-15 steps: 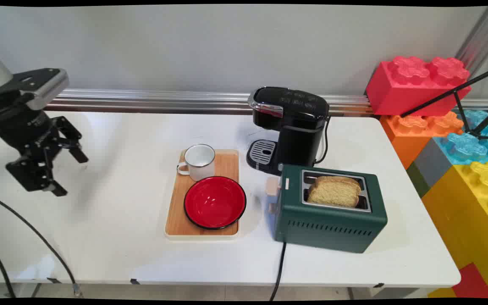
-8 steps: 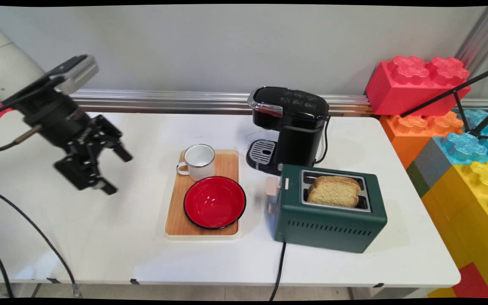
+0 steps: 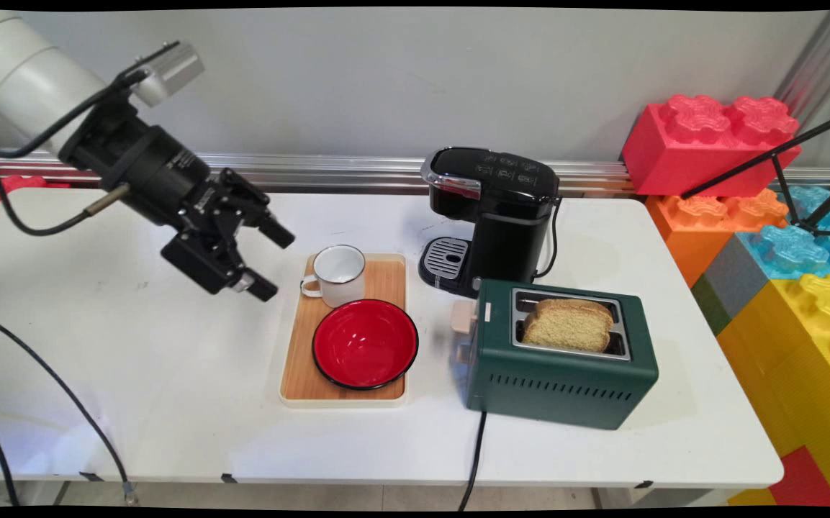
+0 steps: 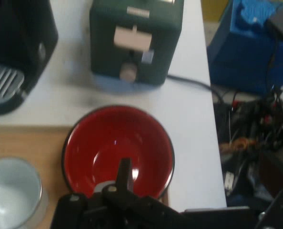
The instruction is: Press the toaster switch
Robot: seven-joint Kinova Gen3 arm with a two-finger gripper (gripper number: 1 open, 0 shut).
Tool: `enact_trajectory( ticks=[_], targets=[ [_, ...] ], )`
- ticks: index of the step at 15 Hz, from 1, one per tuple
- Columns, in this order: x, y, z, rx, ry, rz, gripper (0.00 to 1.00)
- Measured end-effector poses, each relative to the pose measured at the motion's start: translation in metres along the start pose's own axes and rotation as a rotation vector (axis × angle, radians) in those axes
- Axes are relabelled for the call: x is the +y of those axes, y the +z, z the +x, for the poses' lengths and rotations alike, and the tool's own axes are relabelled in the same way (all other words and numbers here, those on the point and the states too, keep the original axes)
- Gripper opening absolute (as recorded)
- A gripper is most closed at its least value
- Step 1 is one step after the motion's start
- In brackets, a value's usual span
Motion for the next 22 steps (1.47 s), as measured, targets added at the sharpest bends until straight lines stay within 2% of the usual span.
enact_trajectory(
  ticks=[5, 6, 10, 16, 22],
  targets=[
    [-0.001, 0.005, 0.008, 0.057, 0.051, -0.02, 1.0],
    [-0.001, 0.006, 0.009, 0.063, 0.063, -0.025, 0.0],
    [-0.002, 0.01, 0.01, 0.078, 0.099, -0.039, 0.0],
    [-0.011, 0.024, 0.013, 0.109, 0.105, -0.044, 0.0],
    [-0.024, 0.058, 0.015, 0.161, 0.116, -0.06, 0.0]
  ],
)
